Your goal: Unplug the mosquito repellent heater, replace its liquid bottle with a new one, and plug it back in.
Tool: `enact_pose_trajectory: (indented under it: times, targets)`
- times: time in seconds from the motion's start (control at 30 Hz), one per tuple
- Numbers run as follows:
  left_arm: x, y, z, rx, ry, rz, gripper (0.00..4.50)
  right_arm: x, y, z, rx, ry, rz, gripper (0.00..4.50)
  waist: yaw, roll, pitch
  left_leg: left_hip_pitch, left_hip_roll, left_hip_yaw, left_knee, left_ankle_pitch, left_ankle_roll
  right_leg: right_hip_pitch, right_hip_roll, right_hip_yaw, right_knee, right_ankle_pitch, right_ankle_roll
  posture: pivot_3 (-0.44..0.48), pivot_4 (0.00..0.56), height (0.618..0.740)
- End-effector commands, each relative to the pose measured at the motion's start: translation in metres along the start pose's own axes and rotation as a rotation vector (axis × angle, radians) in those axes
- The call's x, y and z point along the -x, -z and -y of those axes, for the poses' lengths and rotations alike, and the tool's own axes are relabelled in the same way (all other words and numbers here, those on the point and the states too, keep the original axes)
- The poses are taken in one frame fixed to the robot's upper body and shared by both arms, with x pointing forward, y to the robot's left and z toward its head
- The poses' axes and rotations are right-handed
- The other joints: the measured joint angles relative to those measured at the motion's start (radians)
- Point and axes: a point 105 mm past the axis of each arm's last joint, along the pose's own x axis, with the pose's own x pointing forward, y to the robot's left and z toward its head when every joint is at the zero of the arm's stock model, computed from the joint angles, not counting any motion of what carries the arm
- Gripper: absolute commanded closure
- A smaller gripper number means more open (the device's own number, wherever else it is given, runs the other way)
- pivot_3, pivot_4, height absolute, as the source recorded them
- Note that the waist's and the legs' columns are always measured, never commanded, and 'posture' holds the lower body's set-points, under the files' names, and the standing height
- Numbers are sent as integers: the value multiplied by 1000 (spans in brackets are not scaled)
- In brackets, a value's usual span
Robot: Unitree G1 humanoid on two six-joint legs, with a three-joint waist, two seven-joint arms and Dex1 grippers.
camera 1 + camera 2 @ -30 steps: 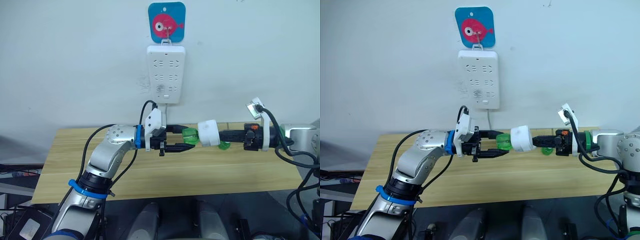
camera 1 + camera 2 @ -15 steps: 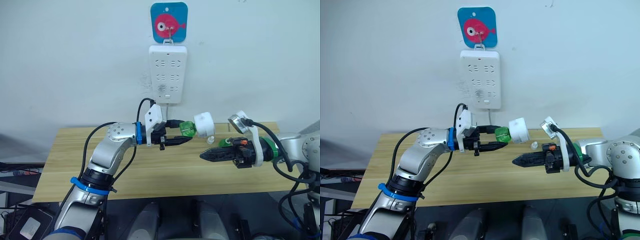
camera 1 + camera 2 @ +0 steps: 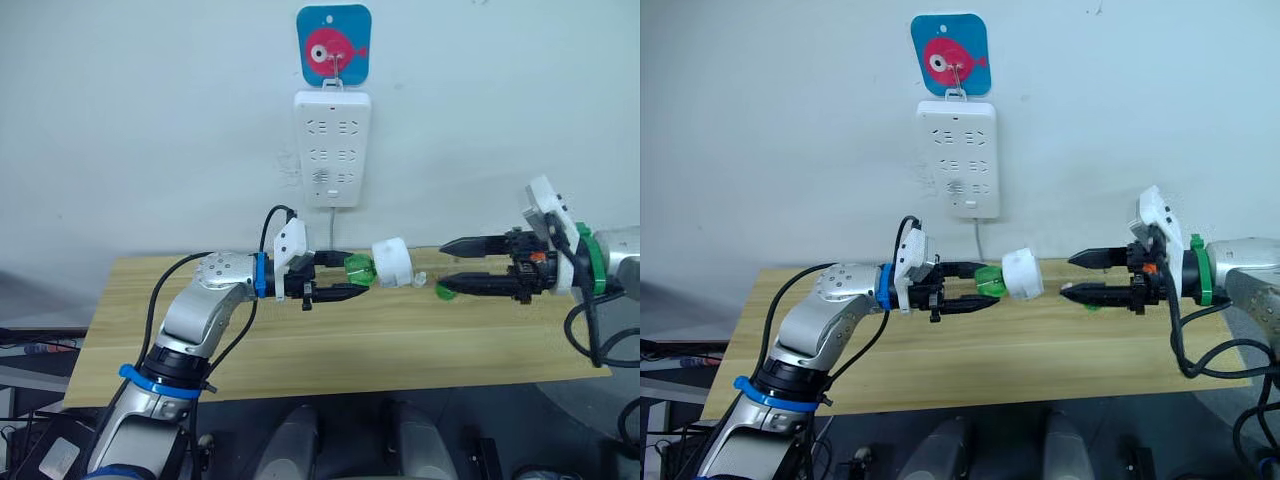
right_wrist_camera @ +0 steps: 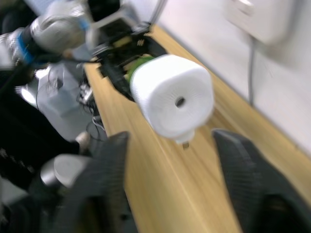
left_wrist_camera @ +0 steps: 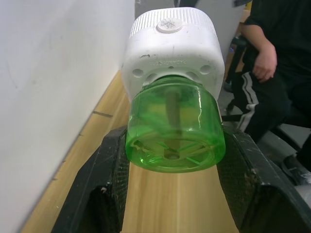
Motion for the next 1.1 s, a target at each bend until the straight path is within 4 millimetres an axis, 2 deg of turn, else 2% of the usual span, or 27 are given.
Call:
enact_pose_trajectory:
  times: [0.03,0.17,0.23,0.33,0.37,0.43,0.53,0.57,0.63,0.73,0.87,0.97,1.1]
  targets:
    - [2,-18,3,-104,26,47,2279,-3,-7,4,70,4,34,28,0,0,0,0,0,0,0,0,0,0,0,0,0,0,0,93,215,740]
    - [0,-29,-9,-233,-39,101,2279,1,-3,17,-155,42,81,9,6,0,0,0,0,0,0,0,0,0,-1,0,0,0,0,93,208,740]
    - [1,-26,-12,-287,-42,82,2279,2,2,16,-190,46,78,9,9,0,0,0,0,-1,0,0,0,0,-1,0,-1,0,0,102,206,740]
    - [5,-18,-11,-369,-29,44,2279,0,4,19,-146,96,65,9,8,0,0,0,0,-1,-1,0,0,0,-1,0,-2,0,0,102,205,740]
    - [6,-18,-13,-427,-43,36,2279,0,4,20,-190,102,65,9,7,0,0,0,0,-1,-1,0,0,0,-1,0,-2,0,0,102,205,740]
    - [9,-20,-17,-626,-79,17,2279,5,3,25,-420,103,86,9,3,0,0,0,0,0,-1,0,0,-1,-1,1,-1,0,0,99,203,740]
    - [11,-19,-18,-1074,-77,-27,2279,15,20,27,-792,59,66,9,9,0,0,0,1,0,0,0,0,0,-2,1,-2,2,-2,104,198,740]
    - [12,-21,-19,-1170,-89,-21,2279,16,26,30,-895,47,75,9,13,-1,-1,0,2,0,0,0,0,0,-2,0,-3,2,-3,104,198,740]
    - [13,-26,-21,-1311,-108,10,2279,15,33,21,-973,-6,53,9,25,-1,-1,0,2,0,-1,0,0,0,-2,0,-5,4,-3,110,201,740]
    - [13,-31,-23,-1423,-138,50,2279,9,29,11,-1041,-93,55,9,29,-1,-1,-3,1,1,-1,0,0,0,-2,0,-10,6,-1,114,204,740]
    - [12,-36,-23,-1502,-154,97,2279,-2,18,17,-1126,-130,155,9,29,-1,-1,-2,0,5,0,-1,2,0,-2,0,-12,9,2,119,214,740]
    - [11,-40,-24,-1528,-169,119,2279,-15,11,20,-1118,-159,199,9,24,-1,-1,-2,1,6,0,-1,3,0,-3,1,-11,11,2,123,219,740]
    - [10,-44,-27,-1544,-196,130,2279,-23,12,21,-1121,-142,221,9,26,-1,-1,-2,1,5,0,0,3,0,-2,1,-11,11,2,126,223,740]
